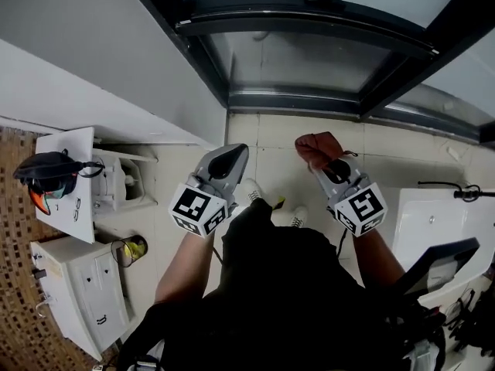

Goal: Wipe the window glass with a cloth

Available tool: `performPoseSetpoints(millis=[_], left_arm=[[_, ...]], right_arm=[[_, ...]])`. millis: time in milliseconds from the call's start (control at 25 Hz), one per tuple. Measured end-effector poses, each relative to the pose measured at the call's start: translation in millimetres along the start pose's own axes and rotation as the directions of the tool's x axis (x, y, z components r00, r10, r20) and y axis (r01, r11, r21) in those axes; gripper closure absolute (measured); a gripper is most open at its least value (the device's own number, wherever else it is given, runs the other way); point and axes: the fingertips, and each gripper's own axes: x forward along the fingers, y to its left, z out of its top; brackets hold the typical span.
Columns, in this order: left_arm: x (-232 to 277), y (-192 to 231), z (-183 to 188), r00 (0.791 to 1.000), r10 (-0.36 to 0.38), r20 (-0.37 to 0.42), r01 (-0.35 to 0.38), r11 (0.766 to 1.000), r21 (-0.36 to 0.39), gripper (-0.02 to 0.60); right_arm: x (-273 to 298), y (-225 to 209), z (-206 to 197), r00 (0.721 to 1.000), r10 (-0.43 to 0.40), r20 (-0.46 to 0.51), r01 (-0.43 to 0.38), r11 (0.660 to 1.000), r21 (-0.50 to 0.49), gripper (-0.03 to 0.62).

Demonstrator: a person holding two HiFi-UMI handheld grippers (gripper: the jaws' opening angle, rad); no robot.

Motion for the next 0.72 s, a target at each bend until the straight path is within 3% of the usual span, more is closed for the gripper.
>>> performPoseSetpoints(millis=[200, 360, 600, 720], left_arm=[[36, 66, 7, 0.997, -0.079, -0.007, 0.079, 0.996, 0.047, 0.565], [70, 120, -13, 0.991, -0.122, -0.052, 0.126, 0.990, 0.070, 0.565], [114, 163, -53, 0.990, -0.131, -0.044, 0.130, 0.991, -0.007, 0.565], [135, 180, -75, 0.994, -0.109, -0.010, 0.109, 0.993, -0.037, 0.565]], right_arm=[[68, -25, 26, 0.996, -0.084, -0.031, 0.082, 0.996, -0.039, 0.549], [123, -42, 24, 0.992, -0.120, -0.040, 0.116, 0.989, -0.089, 0.549], [175, -73, -10, 0.990, -0.100, -0.096, 0.084, 0.984, -0.156, 0.549], [200, -97, -36, 0.991, -0.112, -0.077, 0.099, 0.983, -0.152, 0.549]])
